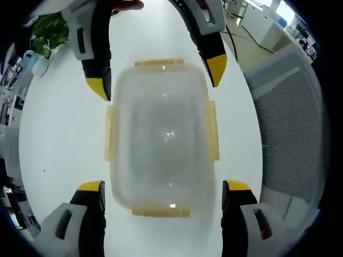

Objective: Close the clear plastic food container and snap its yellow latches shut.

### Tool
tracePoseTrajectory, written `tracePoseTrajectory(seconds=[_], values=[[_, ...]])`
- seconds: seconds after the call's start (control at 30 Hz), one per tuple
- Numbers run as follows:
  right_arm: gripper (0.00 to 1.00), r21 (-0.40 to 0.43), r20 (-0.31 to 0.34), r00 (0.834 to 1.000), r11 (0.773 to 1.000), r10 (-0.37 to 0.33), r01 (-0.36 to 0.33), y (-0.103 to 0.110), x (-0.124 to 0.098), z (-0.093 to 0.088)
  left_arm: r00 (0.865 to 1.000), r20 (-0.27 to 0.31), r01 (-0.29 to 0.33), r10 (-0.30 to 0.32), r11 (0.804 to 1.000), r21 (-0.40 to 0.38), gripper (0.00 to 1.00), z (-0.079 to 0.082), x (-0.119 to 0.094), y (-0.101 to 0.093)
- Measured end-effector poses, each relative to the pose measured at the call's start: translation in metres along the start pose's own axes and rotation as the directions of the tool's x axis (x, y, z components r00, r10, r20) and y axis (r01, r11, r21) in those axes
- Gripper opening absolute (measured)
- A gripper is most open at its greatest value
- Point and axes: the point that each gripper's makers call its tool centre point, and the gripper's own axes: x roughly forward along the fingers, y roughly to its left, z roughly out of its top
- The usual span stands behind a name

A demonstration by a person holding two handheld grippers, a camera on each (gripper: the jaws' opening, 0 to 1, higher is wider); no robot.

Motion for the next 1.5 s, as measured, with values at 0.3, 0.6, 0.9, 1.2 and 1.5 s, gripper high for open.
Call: tracePoseTrajectory(seconds=[0.3, 0.6, 0.9, 1.2, 1.5], values=[[0.83, -0.022, -0.033, 0.999, 1.000, -0.013, 0.012, -0.001, 0.010, -0.004, 1.000, 0.009, 0.001, -0.001, 1.000, 0.000, 0.83, 0.002, 0.005, -0.001], [0.83, -0.006, -0.027, 1.000, 1.000, -0.010, 0.010, -0.003, 0.010, -0.004, 1.000, 0.006, -0.010, 0.010, 1.000, 0.001, 0.83, 0.001, 0.010, 0.005], [0.82, -0.011, 0.000, 1.000, 1.000, -0.008, 0.008, -0.007, 0.010, -0.003, 1.000, 0.018, -0.019, 0.019, 1.000, -0.019, 0.84, 0.001, 0.013, 0.008], [0.82, -0.011, -0.026, 1.000, 1.000, -0.010, 0.010, -0.007, 0.011, -0.004, 1.000, 0.012, -0.021, 0.021, 0.999, -0.024, 0.83, 0.002, 0.013, 0.008], [0.82, -0.017, 0.005, 1.000, 1.000, -0.022, 0.022, -0.007, 0.010, -0.003, 0.999, 0.029, -0.030, 0.031, 0.999, -0.041, 0.82, 0.001, 0.012, 0.008]])
